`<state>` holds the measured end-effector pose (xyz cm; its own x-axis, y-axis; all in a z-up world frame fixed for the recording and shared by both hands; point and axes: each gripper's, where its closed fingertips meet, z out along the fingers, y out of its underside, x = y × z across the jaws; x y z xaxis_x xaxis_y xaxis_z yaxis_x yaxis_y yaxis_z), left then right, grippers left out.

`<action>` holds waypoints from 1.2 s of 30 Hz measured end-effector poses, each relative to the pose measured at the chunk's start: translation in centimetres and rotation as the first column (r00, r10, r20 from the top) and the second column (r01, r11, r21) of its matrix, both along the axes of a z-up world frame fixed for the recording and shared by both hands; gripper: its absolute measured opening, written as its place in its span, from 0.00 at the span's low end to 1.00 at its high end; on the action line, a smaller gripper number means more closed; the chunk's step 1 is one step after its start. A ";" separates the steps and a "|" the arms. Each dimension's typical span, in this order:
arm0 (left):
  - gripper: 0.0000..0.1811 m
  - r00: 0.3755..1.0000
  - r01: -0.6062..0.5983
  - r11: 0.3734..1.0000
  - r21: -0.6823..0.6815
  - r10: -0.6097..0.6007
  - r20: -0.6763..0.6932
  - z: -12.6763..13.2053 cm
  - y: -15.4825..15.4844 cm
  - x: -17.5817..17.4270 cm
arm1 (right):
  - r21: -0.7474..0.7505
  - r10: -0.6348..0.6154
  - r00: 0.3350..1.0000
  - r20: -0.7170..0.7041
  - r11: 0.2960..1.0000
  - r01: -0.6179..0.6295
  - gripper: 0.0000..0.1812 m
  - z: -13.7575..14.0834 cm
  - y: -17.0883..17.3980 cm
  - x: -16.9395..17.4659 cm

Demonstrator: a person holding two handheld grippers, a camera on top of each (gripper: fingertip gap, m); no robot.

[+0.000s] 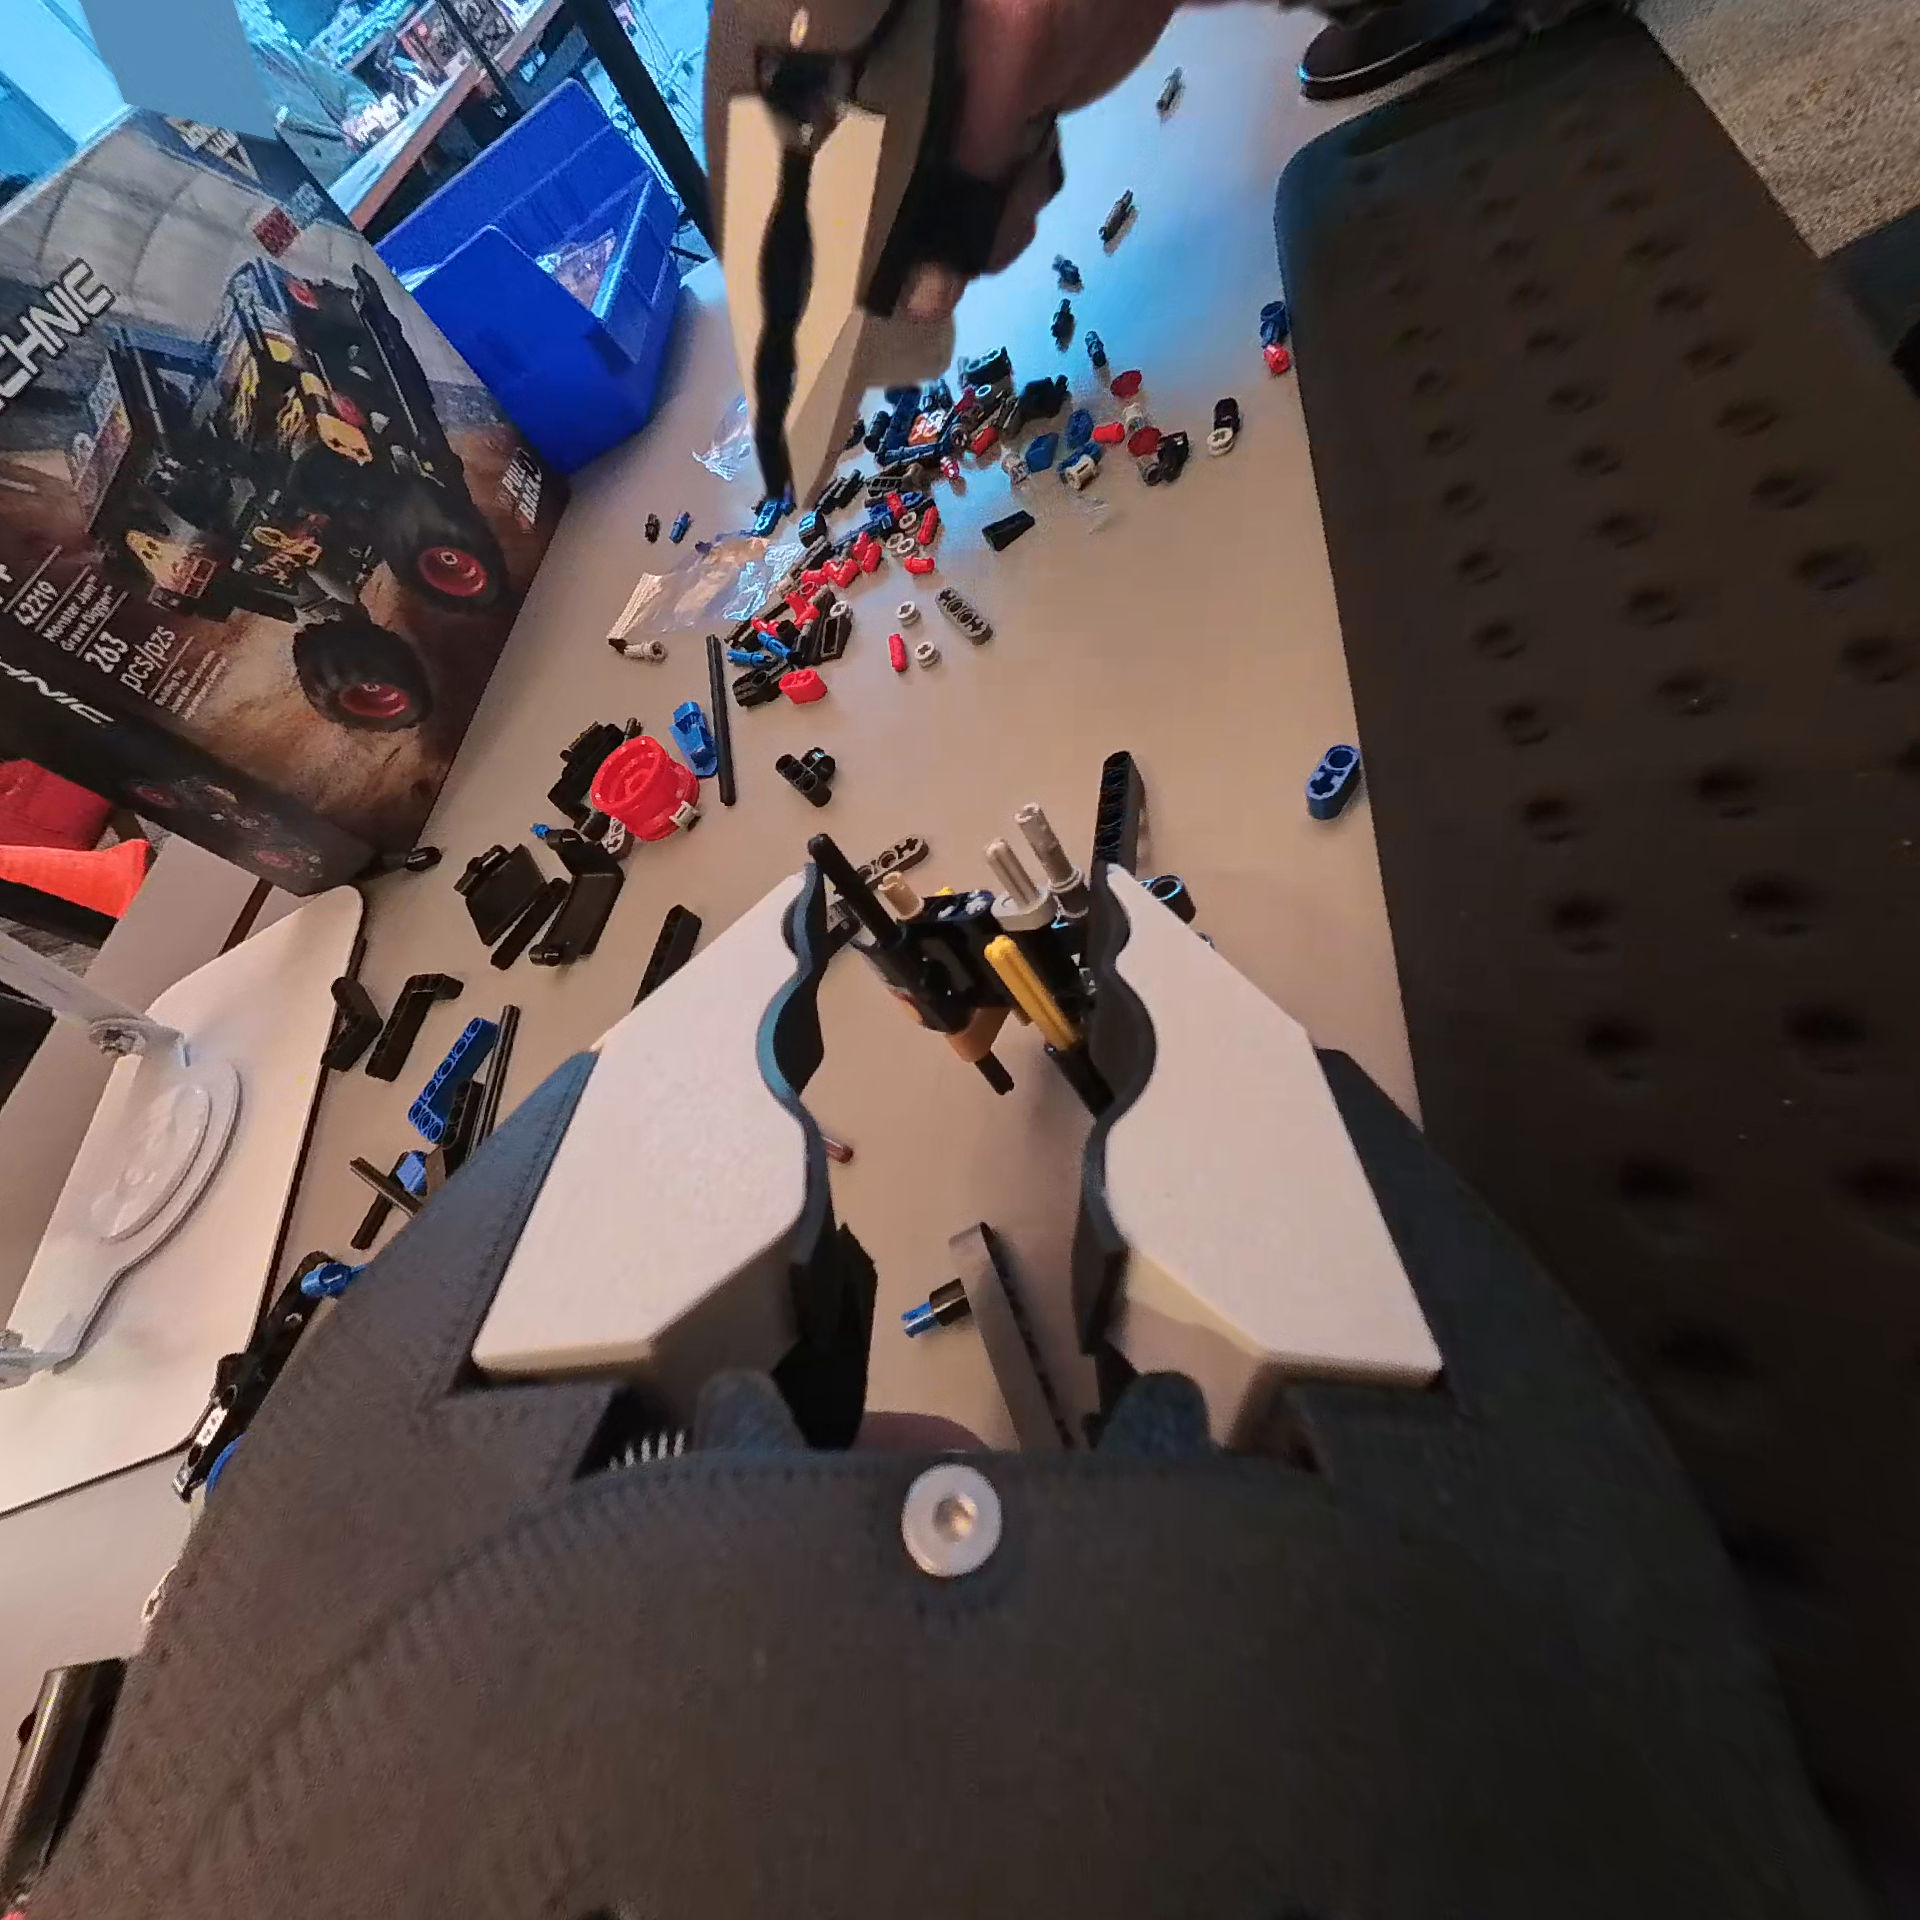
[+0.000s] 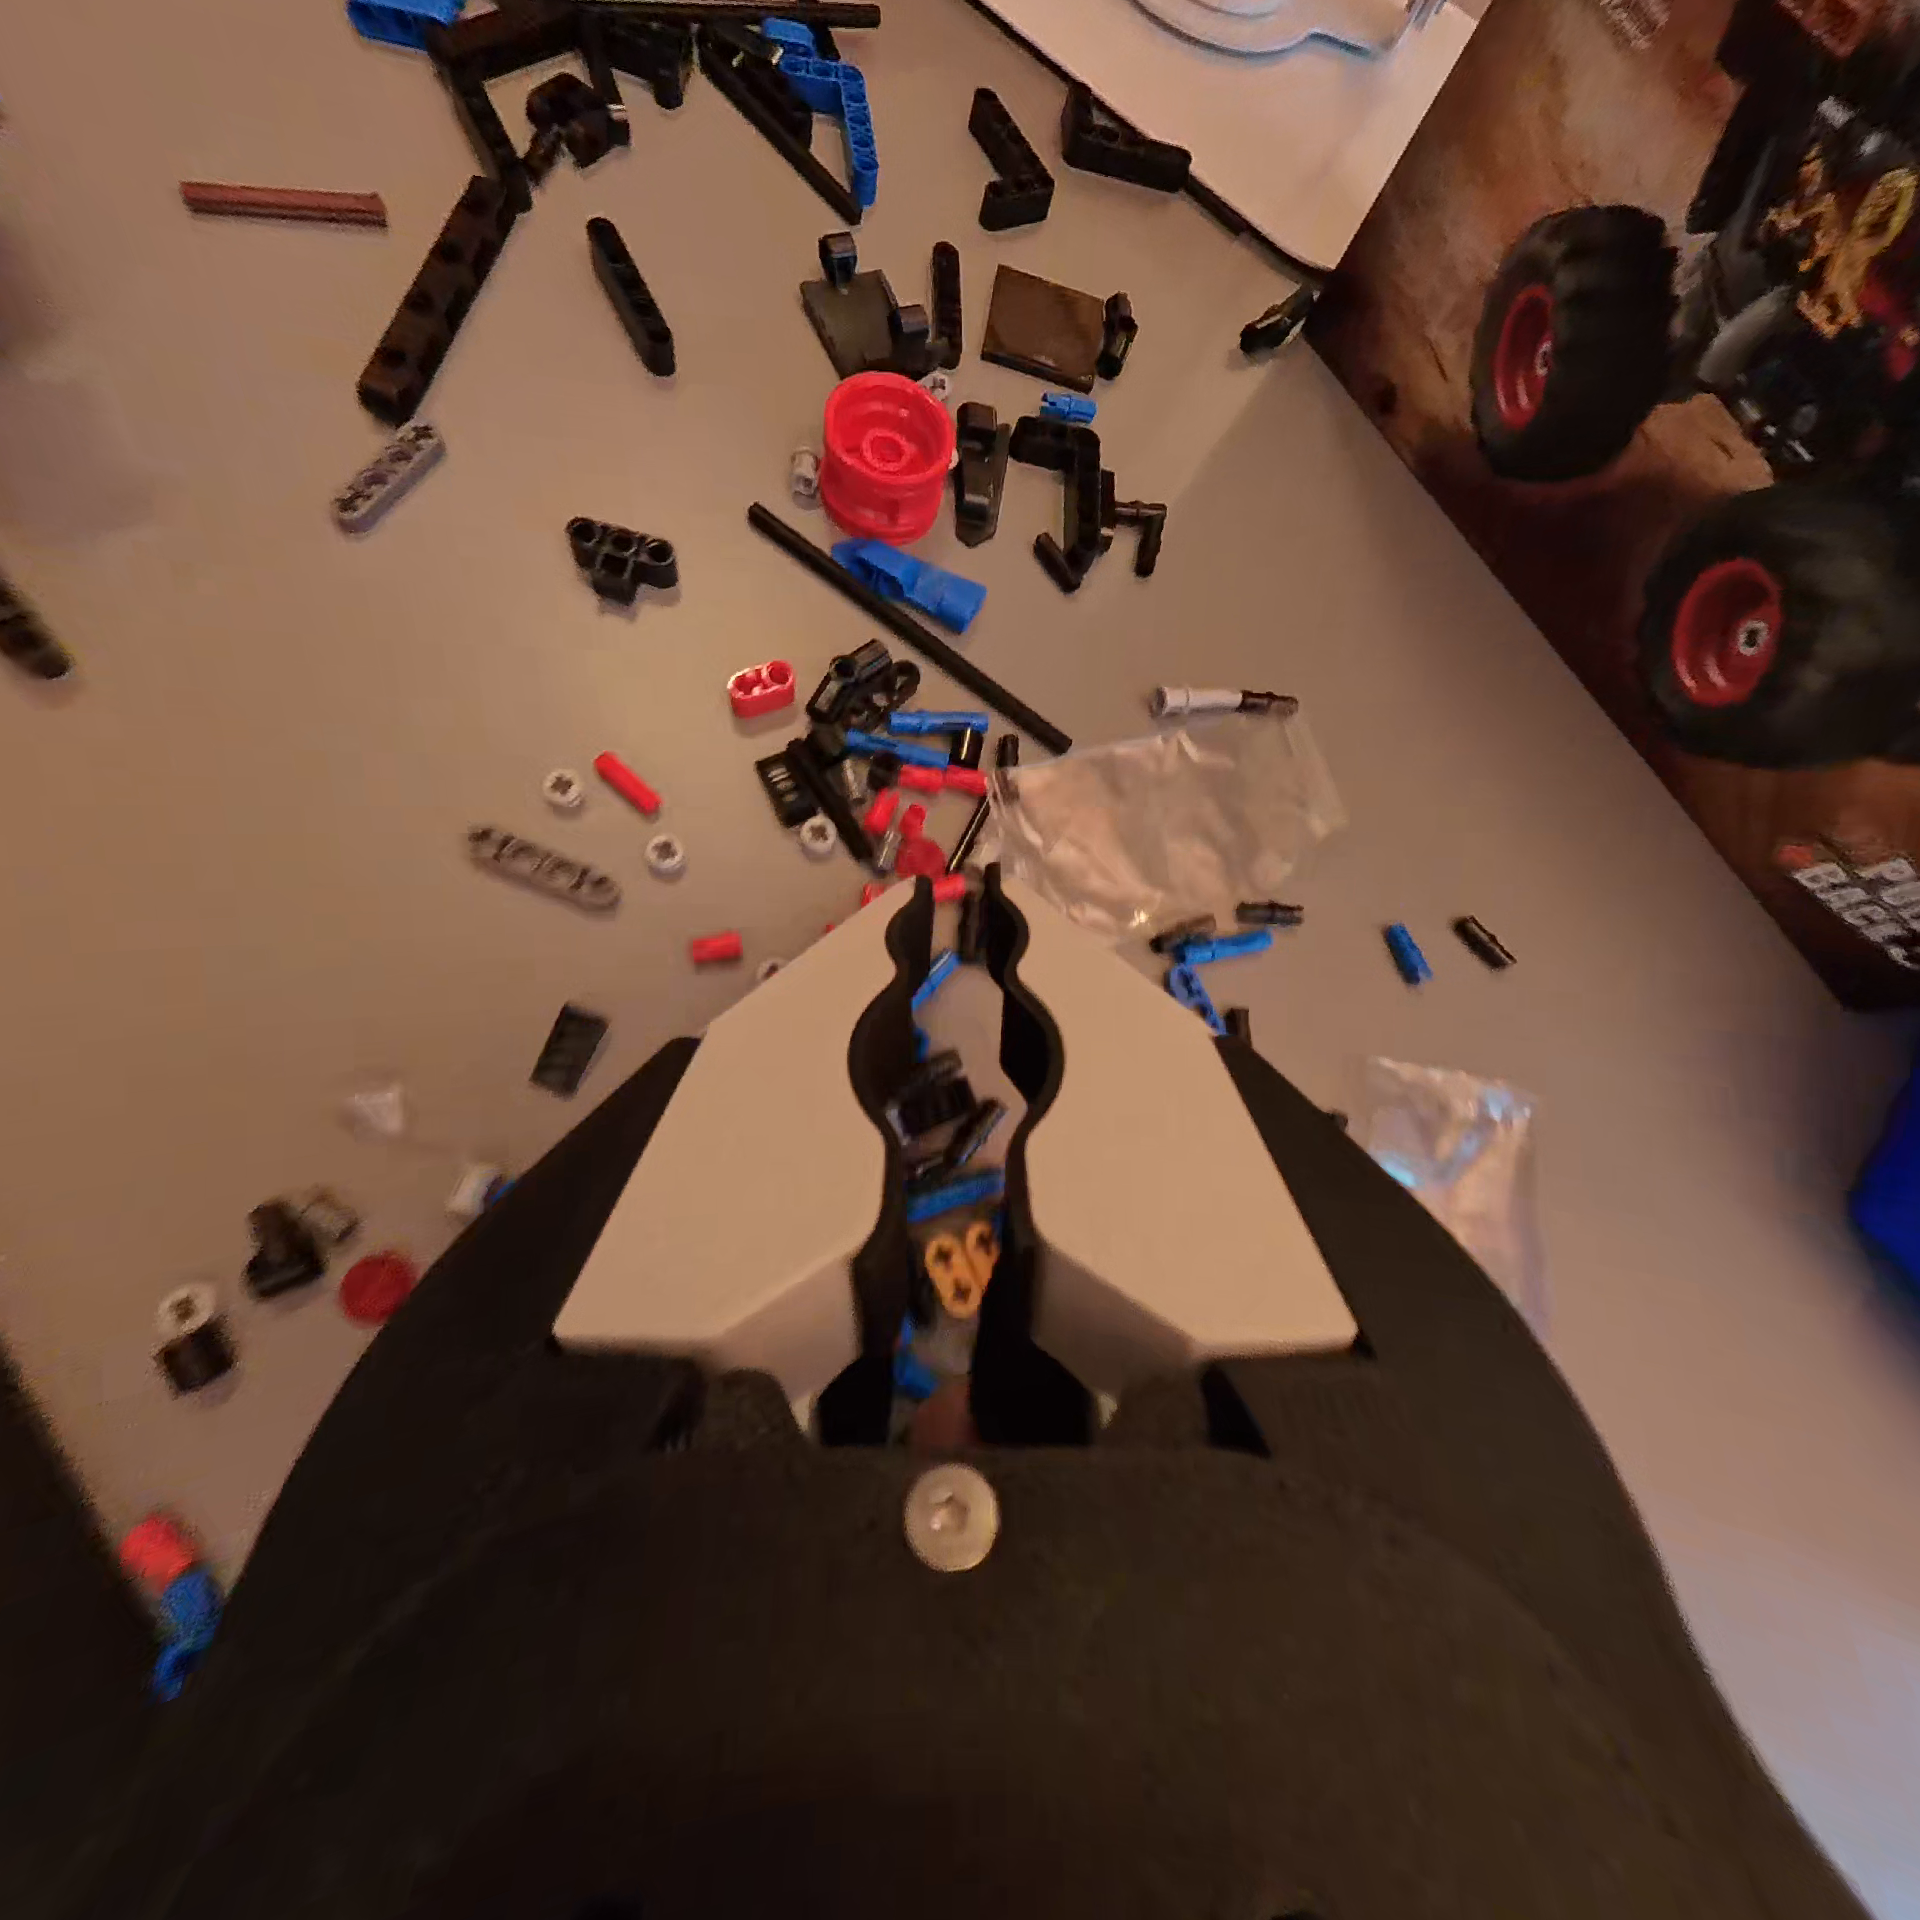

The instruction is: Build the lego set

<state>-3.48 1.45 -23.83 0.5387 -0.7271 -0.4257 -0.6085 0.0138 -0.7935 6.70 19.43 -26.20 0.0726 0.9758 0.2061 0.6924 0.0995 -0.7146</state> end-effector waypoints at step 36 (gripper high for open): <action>0.25 0.986 -0.019 0.999 0.033 0.013 0.168 5.0 0.0 -0.7 | -0.289 0.290 0.878 -0.381 0.864 -0.411 0.01 8.5 -13.3 -7.1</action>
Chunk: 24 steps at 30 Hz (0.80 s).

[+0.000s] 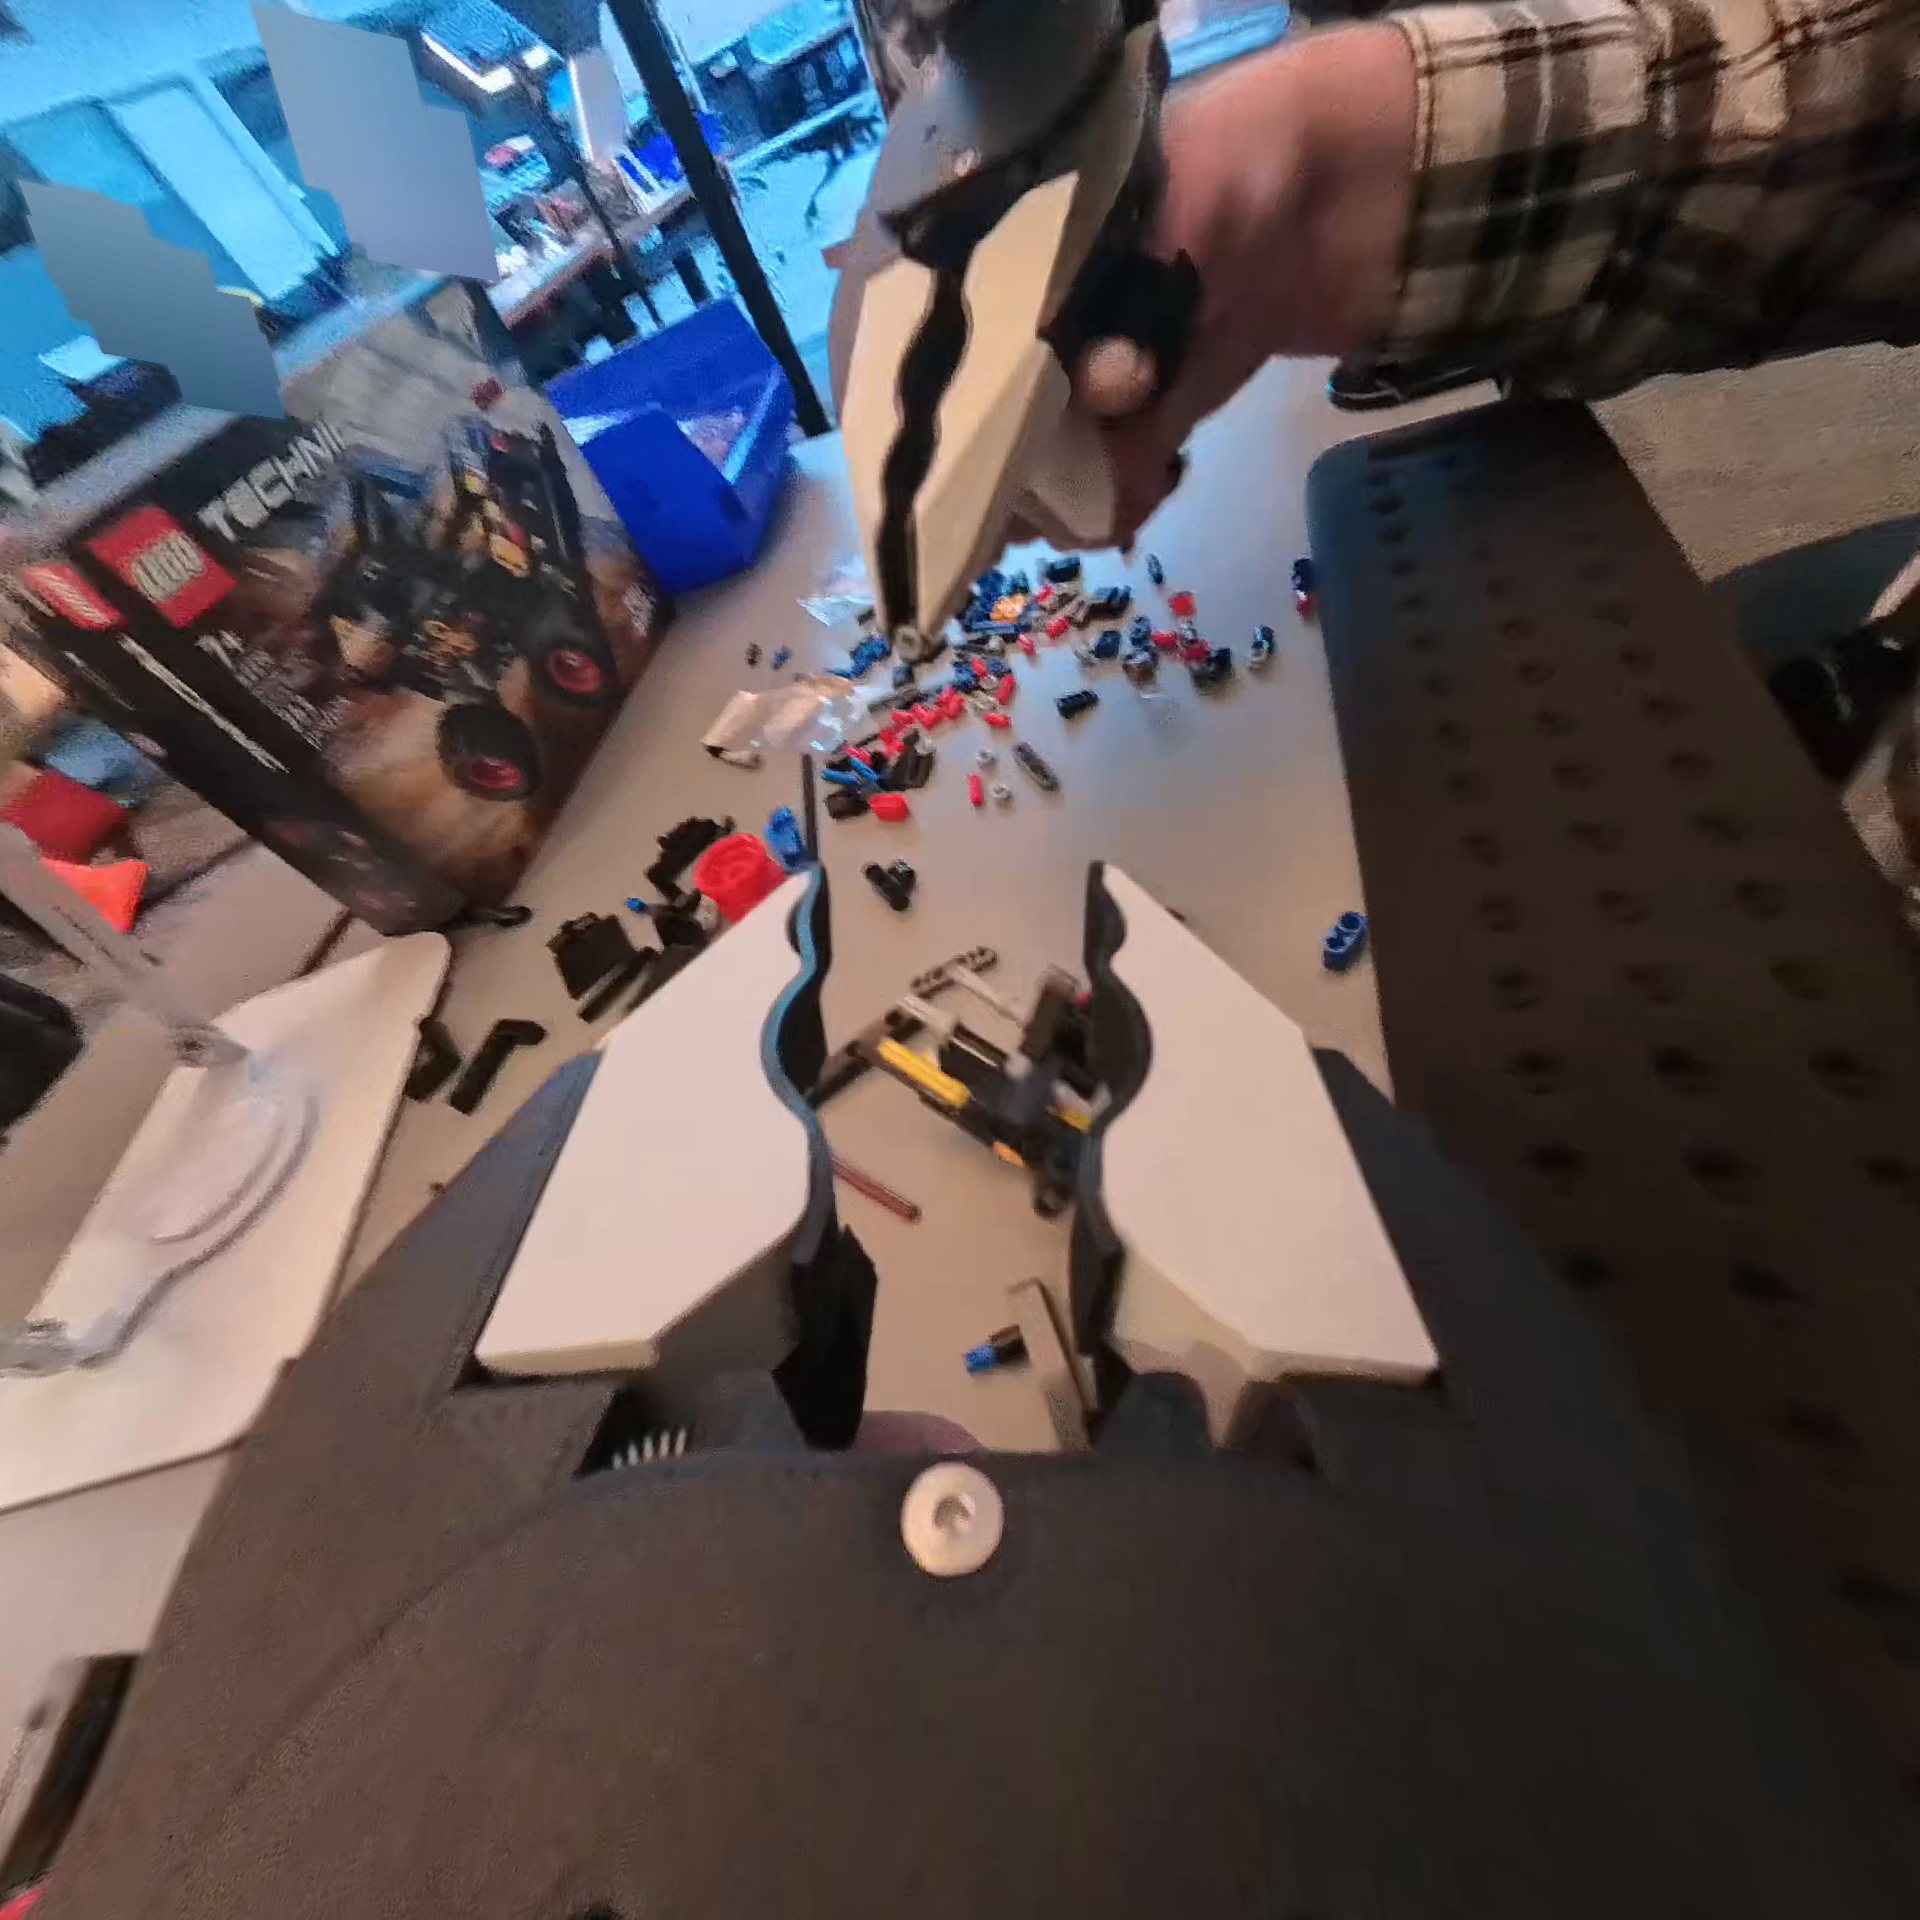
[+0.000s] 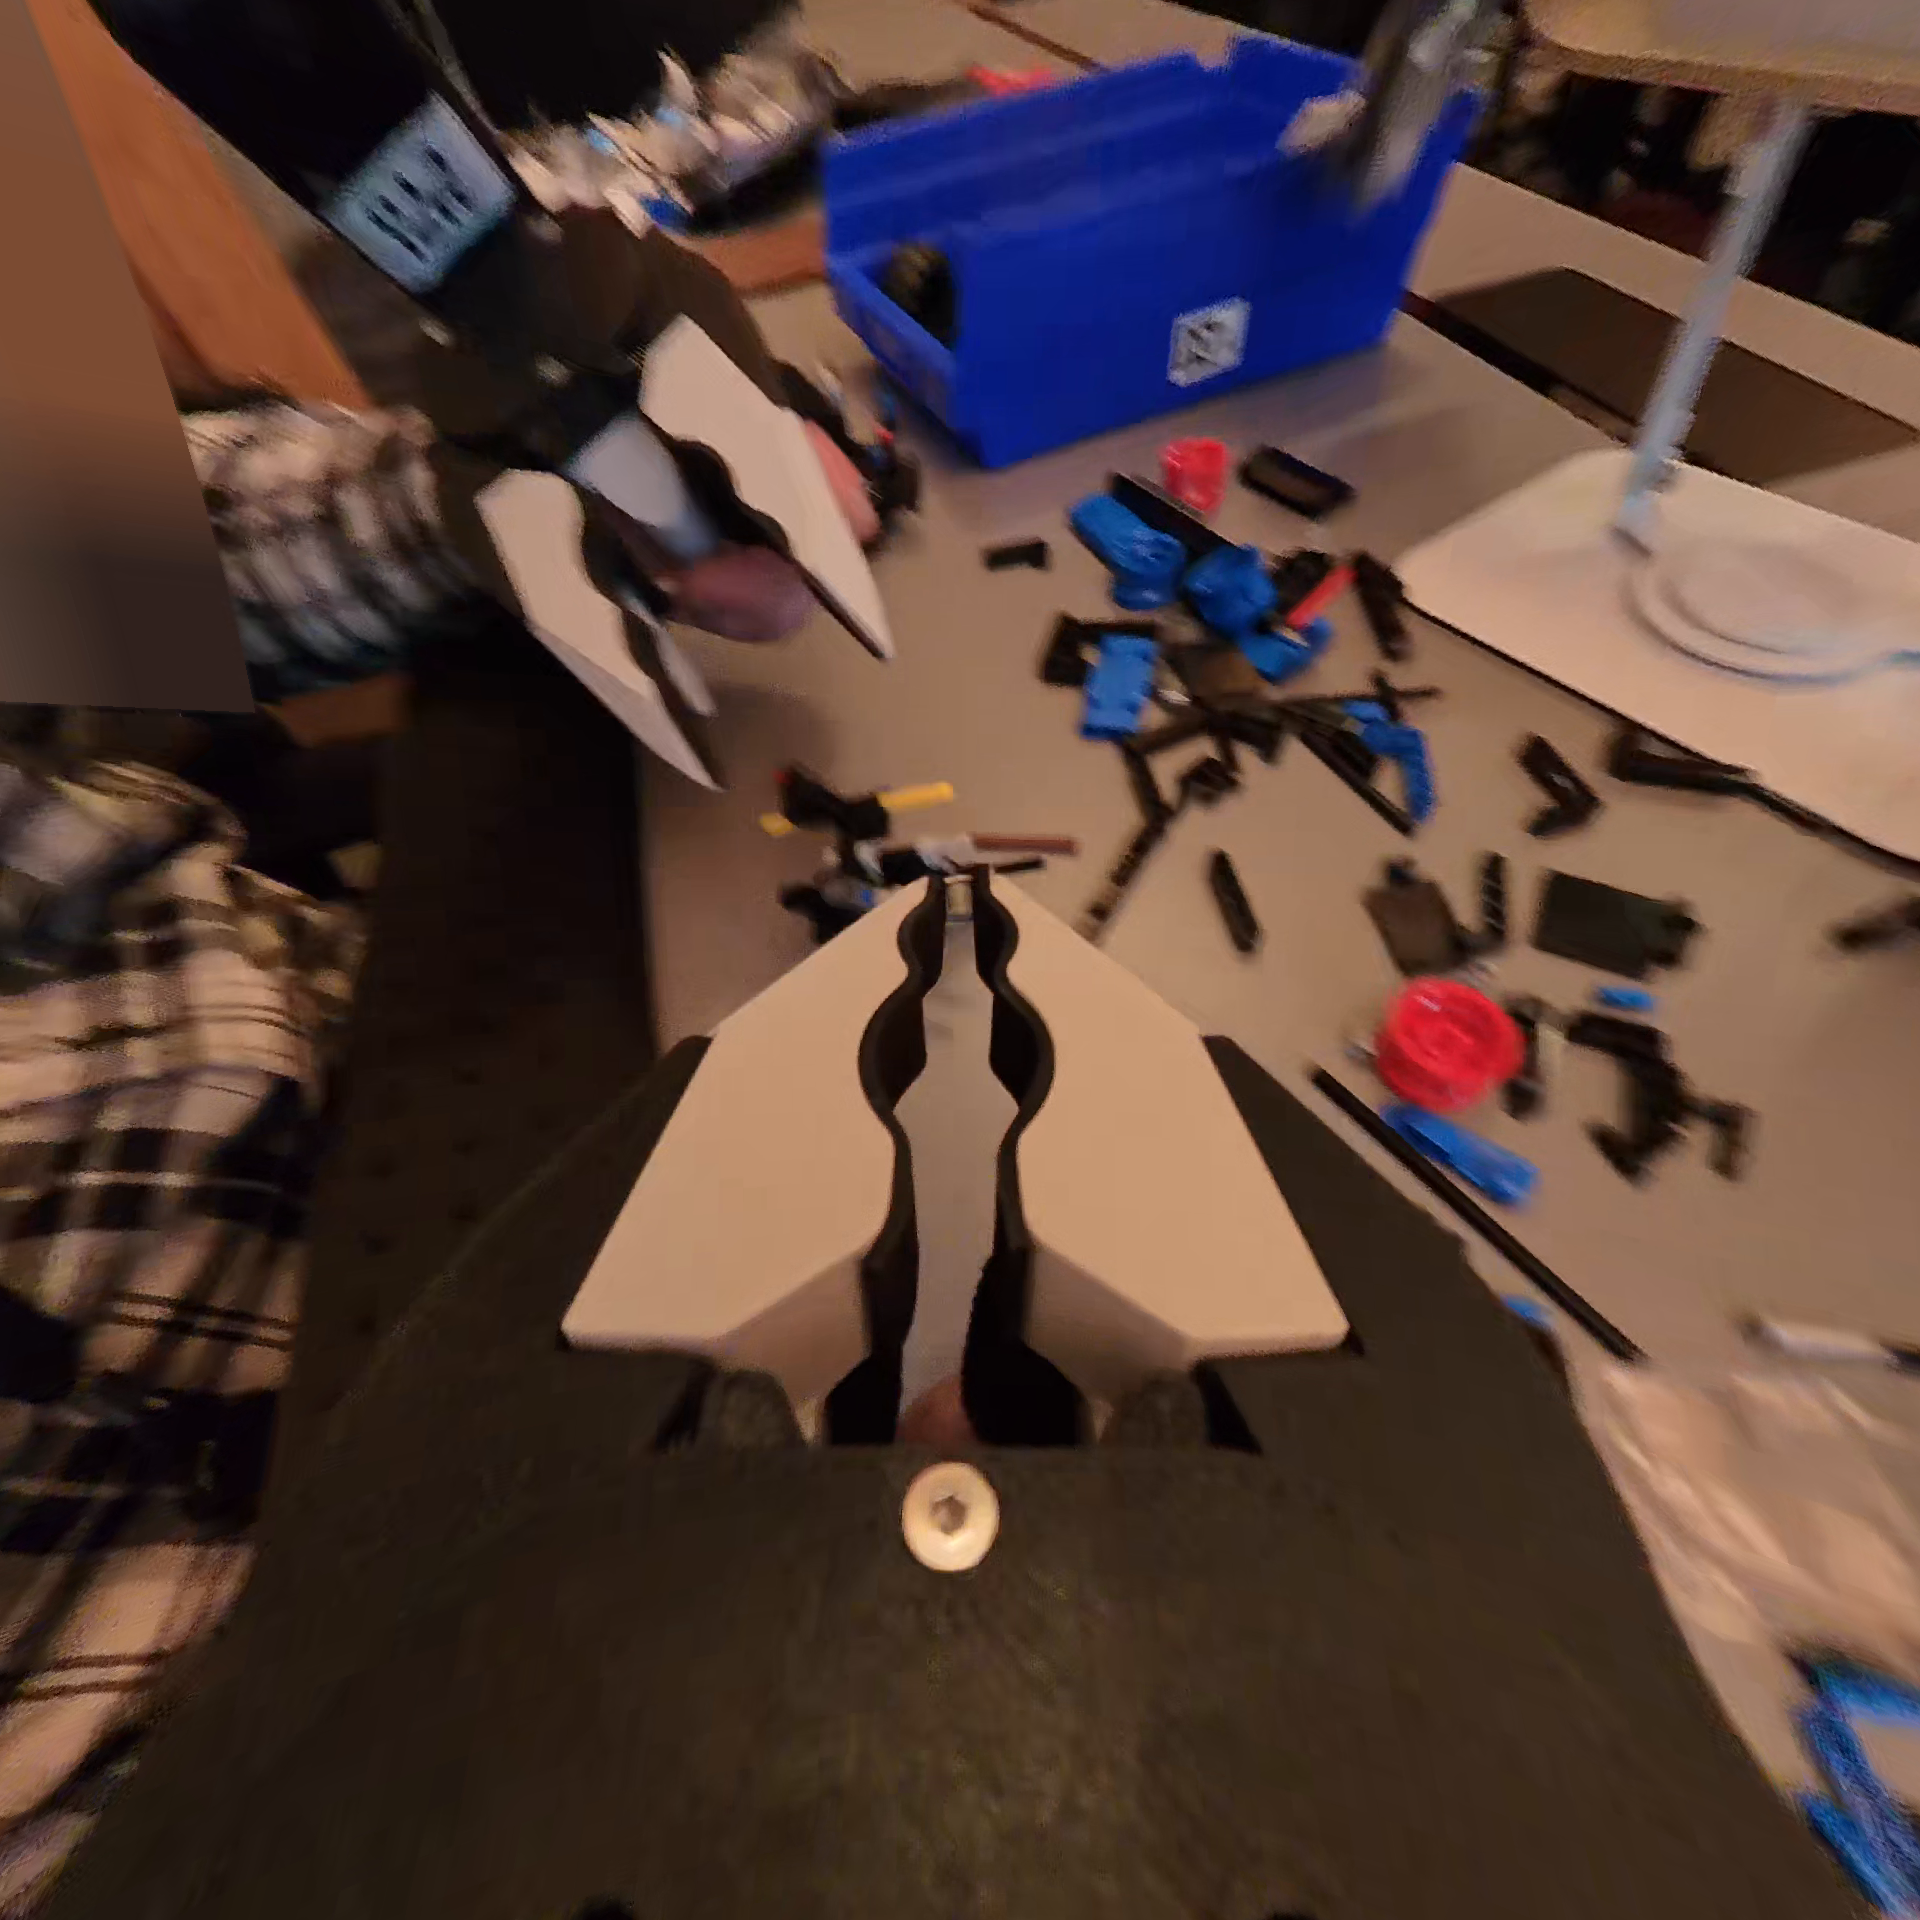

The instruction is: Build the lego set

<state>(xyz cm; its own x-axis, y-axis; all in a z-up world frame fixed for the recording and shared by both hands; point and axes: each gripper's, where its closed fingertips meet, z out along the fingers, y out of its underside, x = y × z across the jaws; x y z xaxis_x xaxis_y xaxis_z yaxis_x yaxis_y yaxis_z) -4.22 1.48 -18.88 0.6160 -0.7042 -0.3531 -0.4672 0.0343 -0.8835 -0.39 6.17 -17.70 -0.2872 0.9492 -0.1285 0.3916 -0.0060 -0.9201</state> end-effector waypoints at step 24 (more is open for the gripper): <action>0.03 0.873 -0.211 0.810 0.547 0.408 -0.268 4.1 2.4 0.5 | -0.410 -0.053 0.975 -0.216 0.911 -0.042 0.01 3.7 -3.3 -3.9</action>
<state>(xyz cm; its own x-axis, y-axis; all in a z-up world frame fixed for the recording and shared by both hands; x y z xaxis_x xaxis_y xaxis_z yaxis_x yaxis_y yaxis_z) -3.76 3.92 -14.77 0.5308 -0.1705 -0.8302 -0.8037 0.2095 -0.5569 -4.33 2.84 -13.96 -0.3477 0.8277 -0.4404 0.1807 -0.4017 -0.8977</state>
